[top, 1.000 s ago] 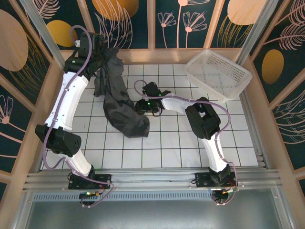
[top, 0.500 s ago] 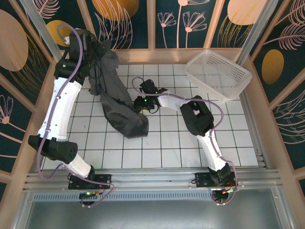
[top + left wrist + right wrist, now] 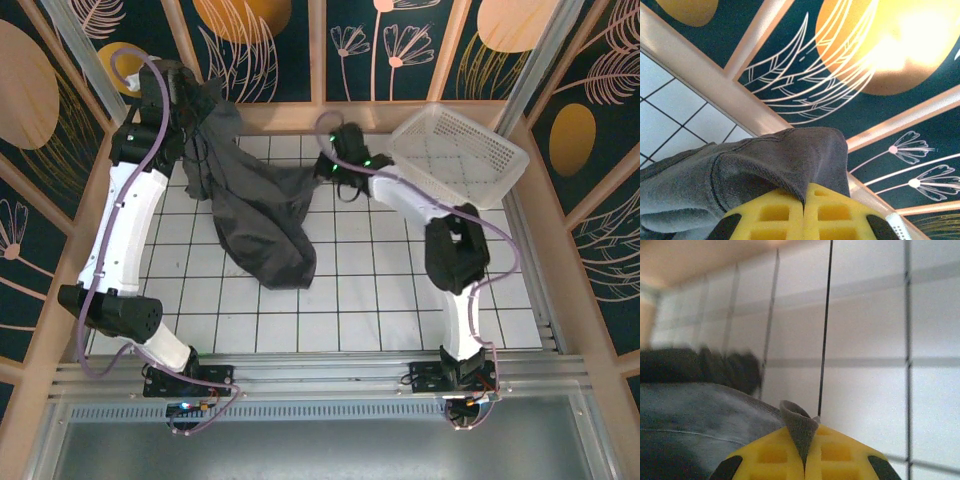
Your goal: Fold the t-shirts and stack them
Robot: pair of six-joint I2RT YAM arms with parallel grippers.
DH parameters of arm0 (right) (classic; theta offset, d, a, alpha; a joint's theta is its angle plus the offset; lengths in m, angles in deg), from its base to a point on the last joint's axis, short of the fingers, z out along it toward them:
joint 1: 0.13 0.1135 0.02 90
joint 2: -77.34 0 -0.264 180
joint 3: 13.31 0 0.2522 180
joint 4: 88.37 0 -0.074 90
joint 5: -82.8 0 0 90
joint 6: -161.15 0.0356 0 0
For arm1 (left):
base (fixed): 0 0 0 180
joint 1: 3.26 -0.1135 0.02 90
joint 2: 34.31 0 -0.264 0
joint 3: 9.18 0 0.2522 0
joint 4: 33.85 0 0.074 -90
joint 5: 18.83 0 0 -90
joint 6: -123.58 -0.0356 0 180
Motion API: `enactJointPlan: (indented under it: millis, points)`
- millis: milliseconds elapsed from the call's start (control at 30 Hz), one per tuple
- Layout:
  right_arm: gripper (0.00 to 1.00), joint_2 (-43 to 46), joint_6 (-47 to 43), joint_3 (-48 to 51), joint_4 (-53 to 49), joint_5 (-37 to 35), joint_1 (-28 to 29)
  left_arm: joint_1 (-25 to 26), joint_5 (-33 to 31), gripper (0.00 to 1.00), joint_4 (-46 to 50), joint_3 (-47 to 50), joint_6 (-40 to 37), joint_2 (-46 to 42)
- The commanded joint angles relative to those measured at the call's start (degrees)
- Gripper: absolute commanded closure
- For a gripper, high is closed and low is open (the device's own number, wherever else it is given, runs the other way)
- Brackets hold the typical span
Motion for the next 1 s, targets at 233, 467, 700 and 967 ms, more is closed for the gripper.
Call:
enactJointPlan:
  millis: [233, 467, 700, 967]
  points:
    - [1.00, 9.2, -7.1, -13.6, 1.7, -11.7, -5.1, -4.6, 1.4, 1.00, -15.1, -5.6, -2.0, -0.6]
    - [1.00, 15.1, -10.1, -14.9, 5.1, -16.1, -5.2, -4.6, -0.3, 1.00, -20.7, -0.8, -5.9, -7.4]
    - [1.00, 29.1, -12.8, -2.9, 16.6, -19.0, -5.2, -4.6, -2.9, 1.00, -30.3, 8.2, -11.0, -19.1]
    - [1.00, 43.7, -13.2, 12.2, 26.7, -20.8, -5.3, -4.6, -5.6, 0.97, -43.5, 16.8, -14.1, -30.2]
